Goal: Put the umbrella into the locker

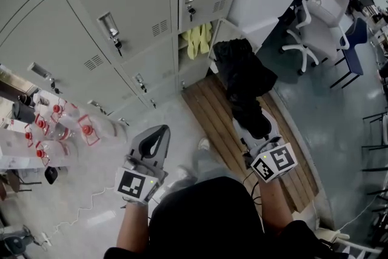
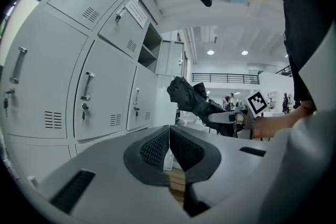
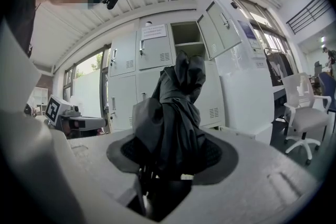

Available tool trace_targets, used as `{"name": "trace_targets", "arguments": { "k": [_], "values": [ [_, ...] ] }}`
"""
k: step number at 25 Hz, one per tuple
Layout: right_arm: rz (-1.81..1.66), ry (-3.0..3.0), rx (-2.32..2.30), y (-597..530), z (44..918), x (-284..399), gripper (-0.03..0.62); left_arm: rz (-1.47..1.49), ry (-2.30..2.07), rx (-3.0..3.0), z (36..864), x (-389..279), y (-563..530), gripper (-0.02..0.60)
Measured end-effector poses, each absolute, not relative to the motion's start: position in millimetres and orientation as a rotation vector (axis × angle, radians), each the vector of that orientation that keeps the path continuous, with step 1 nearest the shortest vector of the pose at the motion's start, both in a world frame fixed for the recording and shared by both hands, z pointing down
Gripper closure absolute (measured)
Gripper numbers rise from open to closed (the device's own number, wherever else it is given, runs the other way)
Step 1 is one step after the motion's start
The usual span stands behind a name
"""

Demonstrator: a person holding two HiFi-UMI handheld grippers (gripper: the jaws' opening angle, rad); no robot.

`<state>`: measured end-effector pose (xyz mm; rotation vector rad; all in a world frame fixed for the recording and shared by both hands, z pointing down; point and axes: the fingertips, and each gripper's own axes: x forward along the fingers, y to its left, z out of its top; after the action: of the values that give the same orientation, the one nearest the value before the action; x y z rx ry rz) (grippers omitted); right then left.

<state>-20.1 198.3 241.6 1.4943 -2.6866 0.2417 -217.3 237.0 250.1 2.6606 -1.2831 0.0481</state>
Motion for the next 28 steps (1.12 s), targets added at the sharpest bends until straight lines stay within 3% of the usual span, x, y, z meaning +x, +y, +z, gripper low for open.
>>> {"name": "trace_targets", "arguments": {
  "k": [28],
  "values": [
    [0.423, -2.706, 1.38, 28, 309, 66, 0.368, 0.266, -1.309, 2.615, 272, -115, 60, 0.569]
  ]
}}
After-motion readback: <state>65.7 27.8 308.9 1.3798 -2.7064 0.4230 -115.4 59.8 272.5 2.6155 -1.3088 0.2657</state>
